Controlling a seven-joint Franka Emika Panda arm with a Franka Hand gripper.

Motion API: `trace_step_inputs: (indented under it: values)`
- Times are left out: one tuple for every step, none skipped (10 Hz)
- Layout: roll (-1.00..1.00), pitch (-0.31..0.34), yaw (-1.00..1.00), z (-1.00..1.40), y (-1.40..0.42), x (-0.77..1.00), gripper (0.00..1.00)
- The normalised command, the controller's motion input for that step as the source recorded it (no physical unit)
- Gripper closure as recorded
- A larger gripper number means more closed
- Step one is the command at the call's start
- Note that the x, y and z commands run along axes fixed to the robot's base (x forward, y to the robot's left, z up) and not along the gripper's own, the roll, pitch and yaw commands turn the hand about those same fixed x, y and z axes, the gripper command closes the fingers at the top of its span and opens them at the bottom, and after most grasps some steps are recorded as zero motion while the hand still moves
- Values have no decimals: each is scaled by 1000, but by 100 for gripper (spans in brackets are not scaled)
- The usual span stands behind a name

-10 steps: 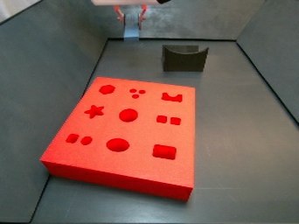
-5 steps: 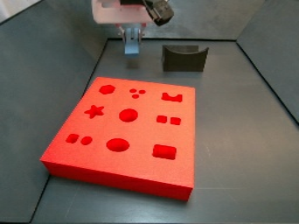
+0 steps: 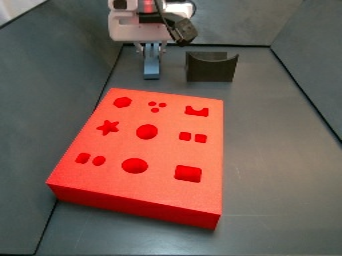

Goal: Pick up the double-square object. Move up. Rotate the double-square object. Place the double-square object on the fixture. Regrasp the double-square object. Move to above the board. Insert the double-square object.
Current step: Rotate the double-square object.

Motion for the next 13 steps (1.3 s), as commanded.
trace_step_inputs:
  values:
    - [-154, -47, 12, -211, 14, 42, 100]
    - [0, 0, 0, 0, 0, 0, 0]
    - [0, 0, 0, 1000, 0, 0, 0]
    - [1, 16, -2, 1000, 0, -9, 0]
    - [9, 37, -8, 1000, 3, -13, 0]
    - [17, 49, -14, 1000, 5, -12, 0]
    - [33, 66, -24, 1000, 6, -11, 0]
    - [53, 71, -27, 1000, 9, -20, 0]
    - [67, 71, -28, 1000, 9, -25, 0]
    - [75, 69, -26, 1000, 8, -29, 0]
    - [86, 66, -18, 859, 4, -35, 0]
    - [94, 66, -4, 667, 0, -35, 0]
    - [0, 0, 1000, 0, 0, 0, 0]
